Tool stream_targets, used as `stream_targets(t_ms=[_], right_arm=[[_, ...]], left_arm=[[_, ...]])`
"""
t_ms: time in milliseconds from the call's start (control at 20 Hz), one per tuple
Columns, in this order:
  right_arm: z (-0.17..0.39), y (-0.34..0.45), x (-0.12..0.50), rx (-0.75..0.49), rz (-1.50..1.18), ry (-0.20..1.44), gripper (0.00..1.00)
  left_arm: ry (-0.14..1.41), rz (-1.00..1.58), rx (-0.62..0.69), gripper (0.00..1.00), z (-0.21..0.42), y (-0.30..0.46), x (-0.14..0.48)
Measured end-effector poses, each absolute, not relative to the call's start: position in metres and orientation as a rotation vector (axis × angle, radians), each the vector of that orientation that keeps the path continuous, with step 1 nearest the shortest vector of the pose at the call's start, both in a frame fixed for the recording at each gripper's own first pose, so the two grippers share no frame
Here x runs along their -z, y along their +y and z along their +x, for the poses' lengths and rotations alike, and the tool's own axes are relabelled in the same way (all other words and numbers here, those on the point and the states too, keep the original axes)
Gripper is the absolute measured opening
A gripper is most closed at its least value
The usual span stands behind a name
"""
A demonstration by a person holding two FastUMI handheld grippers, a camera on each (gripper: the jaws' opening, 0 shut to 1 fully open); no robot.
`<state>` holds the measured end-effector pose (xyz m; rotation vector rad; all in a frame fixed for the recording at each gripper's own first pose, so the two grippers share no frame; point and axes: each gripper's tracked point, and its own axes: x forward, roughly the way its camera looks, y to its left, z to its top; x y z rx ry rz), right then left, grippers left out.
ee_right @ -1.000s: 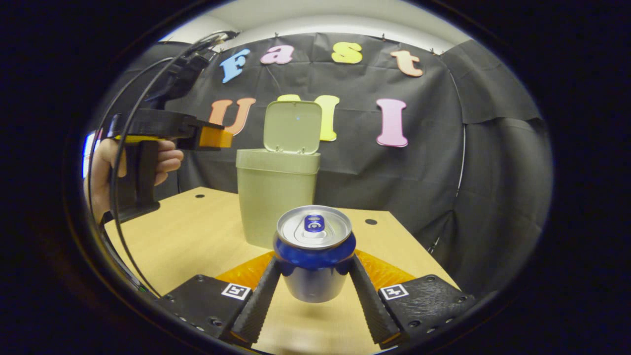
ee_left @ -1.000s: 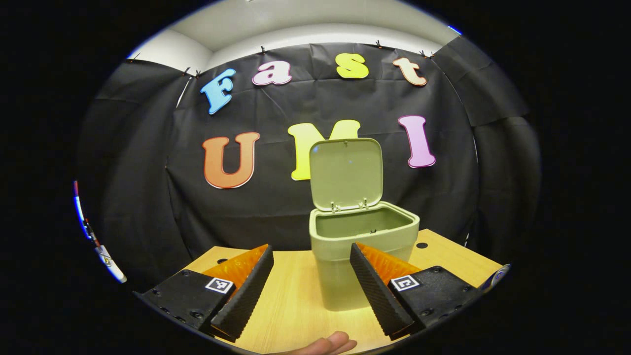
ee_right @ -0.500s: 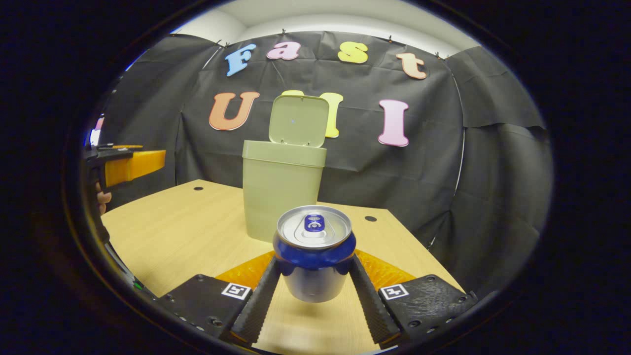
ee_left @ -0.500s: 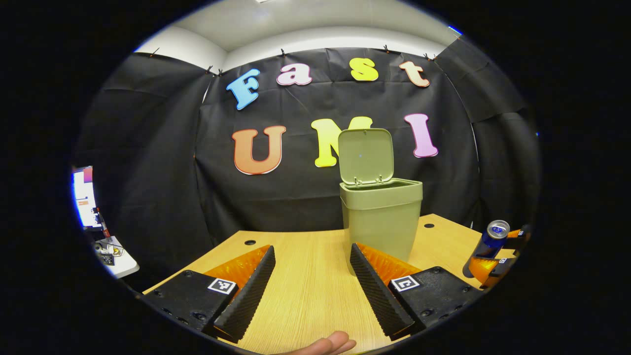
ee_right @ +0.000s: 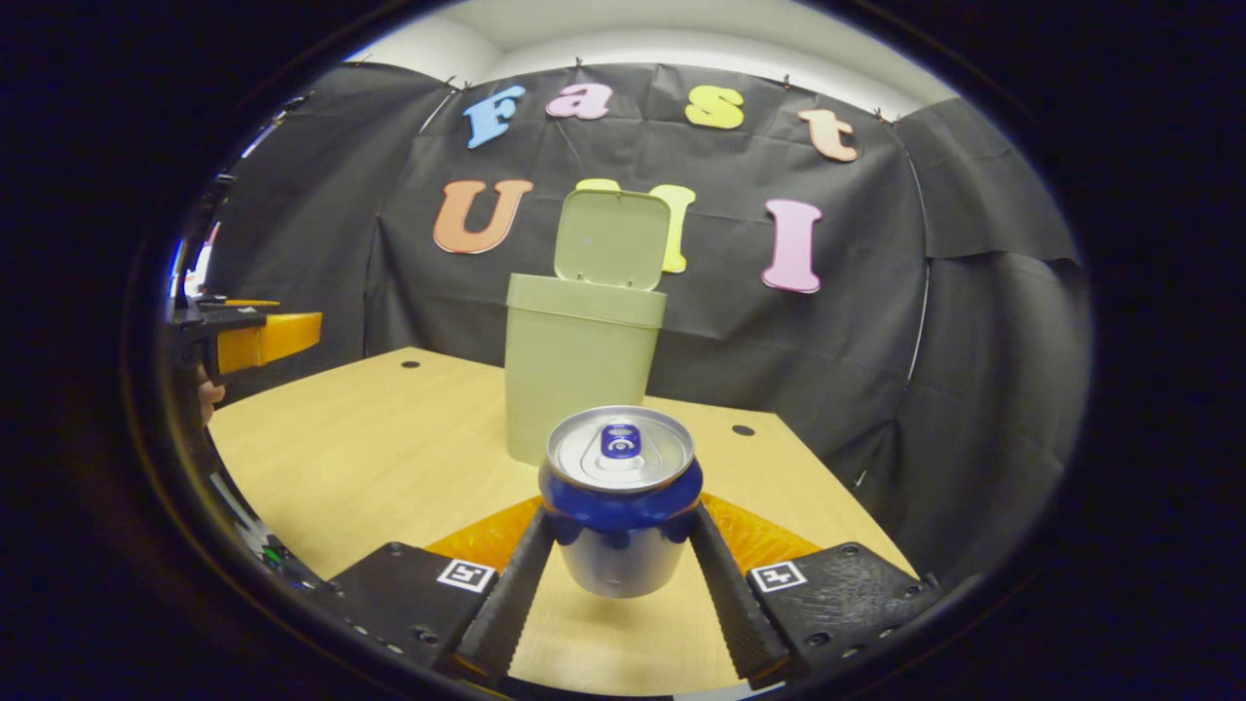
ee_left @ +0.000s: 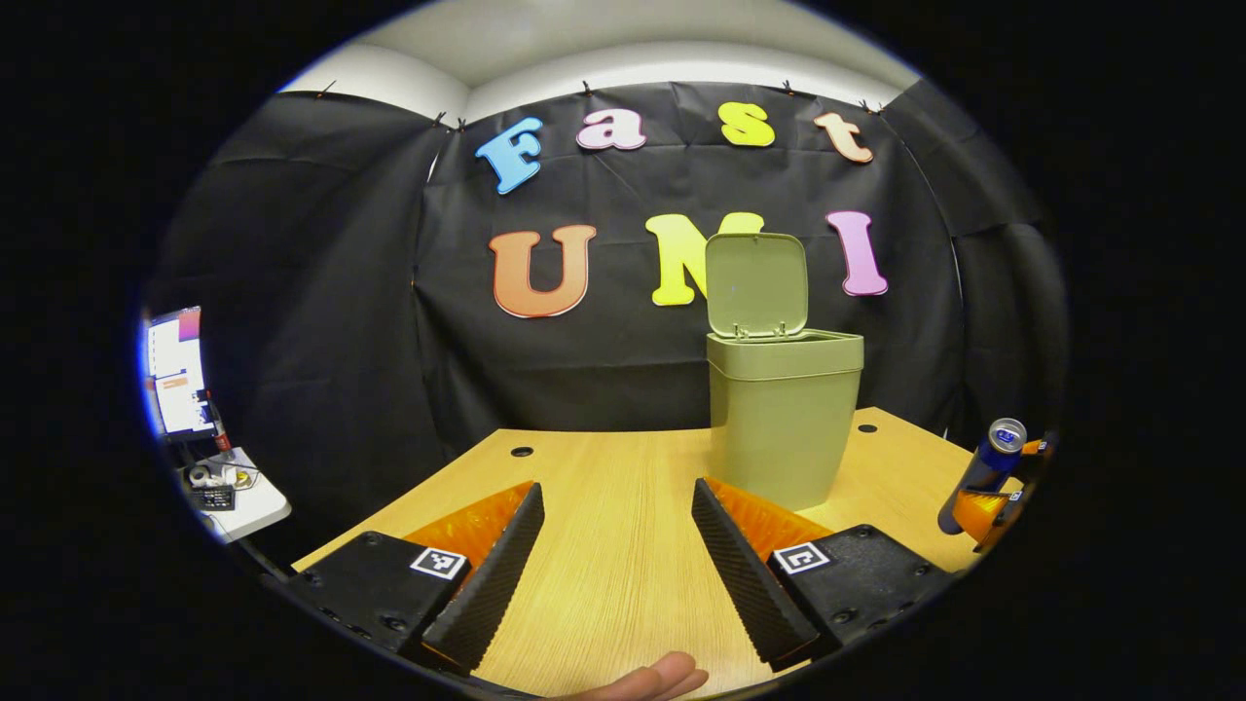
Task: Press the lid of the desktop garbage bin to open it, pick up the crumpled paper on the desktop and throw it into the bin, then pick up the pop can on the desktop and drop it into the bin, and finally close the garbage bin lid.
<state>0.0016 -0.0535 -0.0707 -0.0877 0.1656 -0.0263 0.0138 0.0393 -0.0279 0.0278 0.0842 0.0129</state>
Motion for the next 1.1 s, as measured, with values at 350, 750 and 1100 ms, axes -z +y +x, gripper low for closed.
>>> stream_targets(t_ms=[350,750,1100], right_arm=[[-0.001,-0.024,-0.003,-0.06,-0.021,0.129,0.81],[0.038,-0.037,-0.104,-0.045,-0.057,0.114,0.8],[0.103,-0.025,-0.185,-0.005,-0.09,0.104,0.81]], left_arm=[[0.084,0.029,-0.006,0.98,0.014,0.042,0.024],[0.071,0.022,-0.024,0.98,0.008,0.05,0.02],[0.087,-0.02,-0.031,0.99,0.015,0.057,0.024]])
